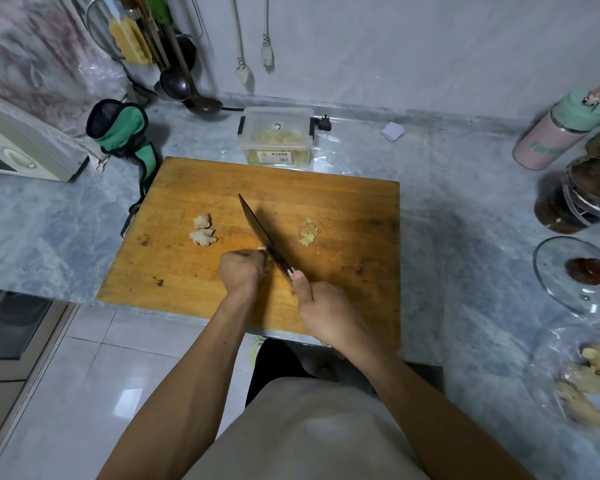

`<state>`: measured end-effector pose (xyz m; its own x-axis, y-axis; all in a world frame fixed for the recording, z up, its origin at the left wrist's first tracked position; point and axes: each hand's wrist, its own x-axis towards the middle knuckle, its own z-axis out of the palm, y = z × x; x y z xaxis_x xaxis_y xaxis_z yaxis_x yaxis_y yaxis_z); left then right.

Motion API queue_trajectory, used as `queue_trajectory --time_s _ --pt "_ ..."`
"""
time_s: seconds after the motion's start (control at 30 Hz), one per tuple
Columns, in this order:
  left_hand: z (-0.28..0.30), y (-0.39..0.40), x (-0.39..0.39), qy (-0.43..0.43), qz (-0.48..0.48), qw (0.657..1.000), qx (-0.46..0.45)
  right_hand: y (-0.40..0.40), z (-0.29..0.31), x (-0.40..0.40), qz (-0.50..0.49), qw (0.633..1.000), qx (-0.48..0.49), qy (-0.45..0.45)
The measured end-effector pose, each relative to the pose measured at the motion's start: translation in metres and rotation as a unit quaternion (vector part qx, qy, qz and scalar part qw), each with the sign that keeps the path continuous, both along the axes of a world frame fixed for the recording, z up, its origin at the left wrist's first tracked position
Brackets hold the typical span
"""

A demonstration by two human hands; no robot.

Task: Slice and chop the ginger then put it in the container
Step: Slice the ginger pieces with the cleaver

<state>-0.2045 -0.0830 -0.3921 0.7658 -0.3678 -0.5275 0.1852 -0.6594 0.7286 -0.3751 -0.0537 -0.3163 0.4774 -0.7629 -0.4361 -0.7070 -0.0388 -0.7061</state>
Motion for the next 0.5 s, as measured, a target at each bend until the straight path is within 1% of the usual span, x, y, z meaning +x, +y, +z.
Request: queue_trajectory --time_s 0.23,0.5 --pt "-0.001 0.002 -0.001 -0.006 -0.004 1.0 -0.012 0.004 -0.002 0.003 -0.003 1.0 0.004 -0.015" --pt "0.007 0.005 -0.008 -0.011 -0.006 1.0 -0.024 0.0 -0.007 0.016 -0.022 1.0 0.002 -0.01"
